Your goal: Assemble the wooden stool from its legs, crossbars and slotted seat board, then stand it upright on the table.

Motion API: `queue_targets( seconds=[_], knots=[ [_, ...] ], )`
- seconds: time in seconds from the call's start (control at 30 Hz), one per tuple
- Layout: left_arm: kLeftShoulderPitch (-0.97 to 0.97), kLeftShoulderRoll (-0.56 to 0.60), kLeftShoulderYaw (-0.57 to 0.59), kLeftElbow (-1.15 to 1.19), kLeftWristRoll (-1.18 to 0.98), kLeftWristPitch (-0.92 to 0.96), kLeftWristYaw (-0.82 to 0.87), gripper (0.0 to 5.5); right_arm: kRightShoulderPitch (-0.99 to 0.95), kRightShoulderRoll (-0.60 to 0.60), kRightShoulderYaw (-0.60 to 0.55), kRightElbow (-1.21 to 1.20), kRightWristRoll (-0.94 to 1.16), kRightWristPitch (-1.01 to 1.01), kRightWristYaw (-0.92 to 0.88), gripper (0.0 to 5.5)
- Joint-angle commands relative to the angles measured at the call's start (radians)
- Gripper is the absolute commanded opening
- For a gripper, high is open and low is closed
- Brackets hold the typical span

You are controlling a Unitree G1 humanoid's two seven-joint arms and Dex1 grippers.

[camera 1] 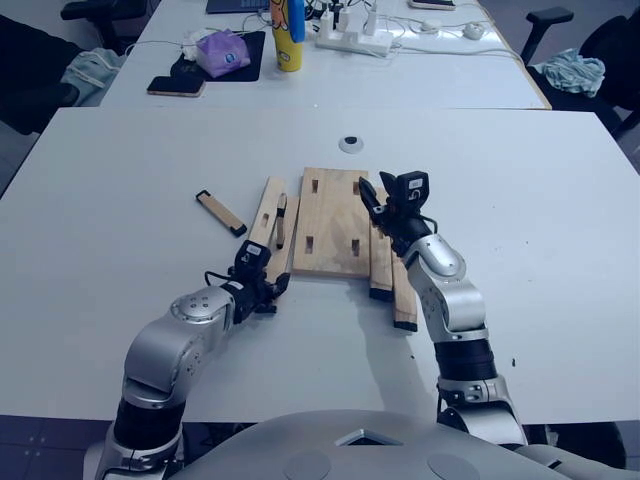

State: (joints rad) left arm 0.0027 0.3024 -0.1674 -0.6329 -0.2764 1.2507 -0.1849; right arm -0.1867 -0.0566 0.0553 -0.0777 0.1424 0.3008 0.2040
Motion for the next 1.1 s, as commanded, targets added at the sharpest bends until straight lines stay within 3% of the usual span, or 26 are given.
queue_targets(
  seconds=[0.03, 0.4, 0.63, 0.93, 1.1],
  knots=[
    [0.004, 0.018, -0.016, 0.026, 0.003, 0.079, 0.005, 2.94, 0.022, 0.012, 0.003, -0.018, -0.007, -0.003, -0.019, 2.12],
    [-0.044, 0.020, 0.008, 0.066, -0.006, 0.151, -0.011, 2.94, 0.045, 0.033, 0.001, -0.030, -0.013, -0.011, -0.058, 2.12],
    [-0.037, 0.012, 0.011, 0.075, -0.007, 0.143, -0.013, 2.20, 0.035, 0.030, -0.010, -0.023, -0.011, -0.011, -0.057, 2.12],
    [-0.036, -0.052, 0.065, 0.074, 0.031, -0.003, 0.048, 2.07, 0.030, 0.013, 0.005, -0.012, -0.005, -0.003, -0.014, 2.12],
    [-0.086, -0.107, 0.115, 0.058, 0.032, -0.228, 0.050, 2.06, 0.000, -0.014, 0.016, 0.003, 0.001, 0.012, 0.037, 2.12]
  ],
)
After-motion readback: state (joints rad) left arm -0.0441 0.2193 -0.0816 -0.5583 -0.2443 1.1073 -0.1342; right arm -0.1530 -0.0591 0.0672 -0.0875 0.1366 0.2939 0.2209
